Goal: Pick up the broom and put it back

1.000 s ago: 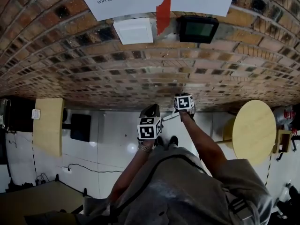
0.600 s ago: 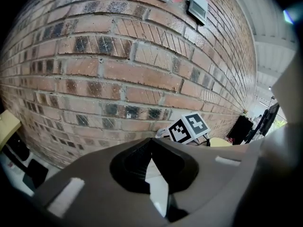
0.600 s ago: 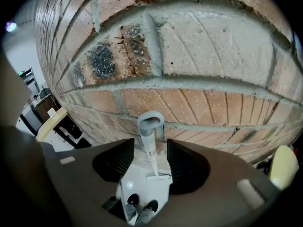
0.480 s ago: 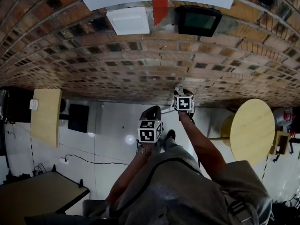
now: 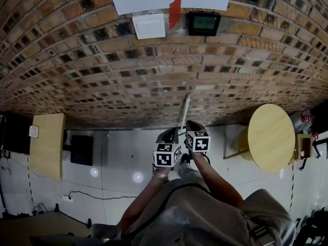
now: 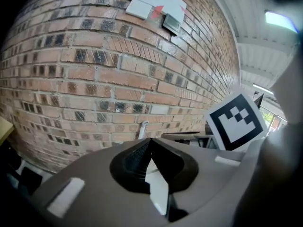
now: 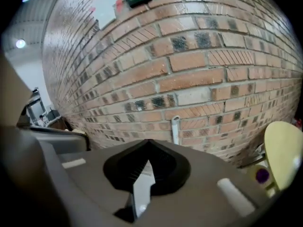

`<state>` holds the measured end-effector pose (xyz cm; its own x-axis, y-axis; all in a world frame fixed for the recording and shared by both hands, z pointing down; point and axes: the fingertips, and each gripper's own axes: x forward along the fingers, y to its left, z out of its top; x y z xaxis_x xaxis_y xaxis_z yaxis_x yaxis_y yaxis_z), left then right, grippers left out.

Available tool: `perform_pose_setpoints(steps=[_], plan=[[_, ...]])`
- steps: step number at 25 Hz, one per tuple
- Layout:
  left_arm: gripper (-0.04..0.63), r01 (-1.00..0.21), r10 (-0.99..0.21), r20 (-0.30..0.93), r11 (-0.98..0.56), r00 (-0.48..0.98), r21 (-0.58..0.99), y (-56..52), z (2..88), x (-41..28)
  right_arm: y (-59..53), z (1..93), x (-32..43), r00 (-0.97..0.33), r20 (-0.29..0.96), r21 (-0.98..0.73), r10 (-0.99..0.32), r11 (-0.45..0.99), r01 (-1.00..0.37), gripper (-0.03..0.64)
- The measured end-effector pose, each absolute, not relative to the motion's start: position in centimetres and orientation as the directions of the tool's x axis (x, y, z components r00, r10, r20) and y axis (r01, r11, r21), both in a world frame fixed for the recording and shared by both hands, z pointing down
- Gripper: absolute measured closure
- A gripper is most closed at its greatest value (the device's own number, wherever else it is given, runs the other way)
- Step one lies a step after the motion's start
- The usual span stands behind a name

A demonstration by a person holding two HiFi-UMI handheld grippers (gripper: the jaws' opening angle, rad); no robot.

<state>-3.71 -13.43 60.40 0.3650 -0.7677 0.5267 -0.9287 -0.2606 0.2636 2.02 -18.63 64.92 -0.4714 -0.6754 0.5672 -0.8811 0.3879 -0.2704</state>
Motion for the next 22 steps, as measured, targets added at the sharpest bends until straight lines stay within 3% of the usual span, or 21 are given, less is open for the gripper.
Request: perform_pose_setpoints(steps=[10,22], plan=[[0.620,-0.922,-0.776,0.516,-0.219,0.363,0.320,-2.7,59.9,-9.4,-3.1,60.6,-5.9,-0.594,0.534,-0.312,-0.602,0.513,-0.800,0.621],[0.615,-0.929,-0.780,0.508,-0.270,0.365,0.253,-0.3,57.8,-6.7,0.1,57.3,-4.4,-0.593,0.519,-0.280,-0.615,0.533,-0.798,0.621]])
